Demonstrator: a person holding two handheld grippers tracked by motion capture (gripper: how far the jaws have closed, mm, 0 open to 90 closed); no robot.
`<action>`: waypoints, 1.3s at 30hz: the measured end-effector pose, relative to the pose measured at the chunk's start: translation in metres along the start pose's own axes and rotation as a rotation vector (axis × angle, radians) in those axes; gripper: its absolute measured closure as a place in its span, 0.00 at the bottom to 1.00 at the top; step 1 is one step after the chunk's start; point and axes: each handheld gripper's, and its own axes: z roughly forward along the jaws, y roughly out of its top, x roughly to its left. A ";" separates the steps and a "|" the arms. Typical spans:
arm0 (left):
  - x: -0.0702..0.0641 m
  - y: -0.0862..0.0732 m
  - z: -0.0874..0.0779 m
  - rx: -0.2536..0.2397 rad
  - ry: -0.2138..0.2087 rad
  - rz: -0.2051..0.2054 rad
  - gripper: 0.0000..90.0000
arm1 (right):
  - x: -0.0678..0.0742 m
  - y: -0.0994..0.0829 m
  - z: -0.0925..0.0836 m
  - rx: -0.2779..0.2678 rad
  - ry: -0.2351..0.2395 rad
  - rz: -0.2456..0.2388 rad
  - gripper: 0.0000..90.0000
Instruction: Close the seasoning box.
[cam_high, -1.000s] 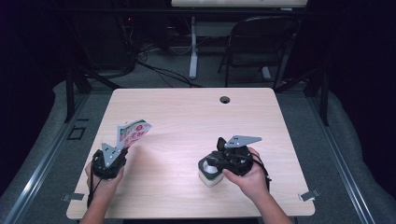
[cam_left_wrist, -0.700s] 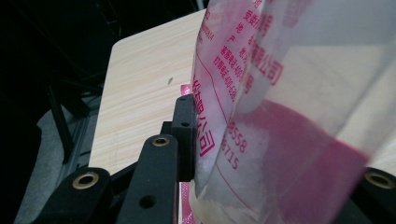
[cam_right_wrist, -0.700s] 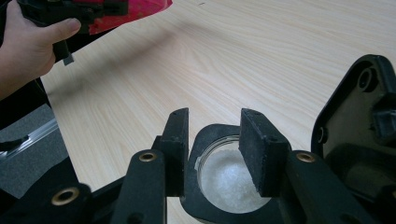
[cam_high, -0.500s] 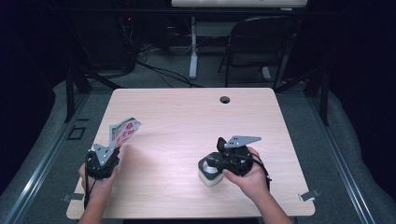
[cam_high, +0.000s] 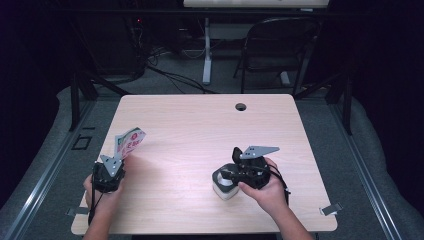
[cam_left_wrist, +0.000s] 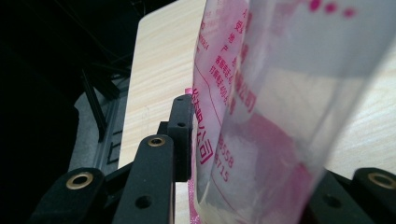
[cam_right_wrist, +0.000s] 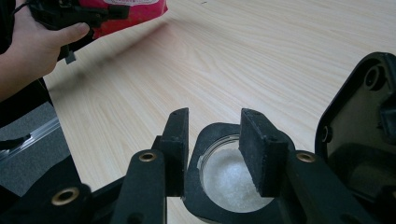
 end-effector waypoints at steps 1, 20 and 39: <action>0.001 -0.001 0.001 0.005 -0.003 -0.006 0.79 | 0.000 0.000 0.000 0.001 0.000 0.000 0.70; 0.001 0.001 -0.003 -0.065 -0.135 -0.127 0.45 | -0.001 0.000 0.000 -0.009 -0.002 0.004 0.69; -0.022 0.006 -0.008 -0.011 -0.241 -0.040 0.43 | -0.002 0.001 -0.004 -0.008 -0.010 0.010 0.69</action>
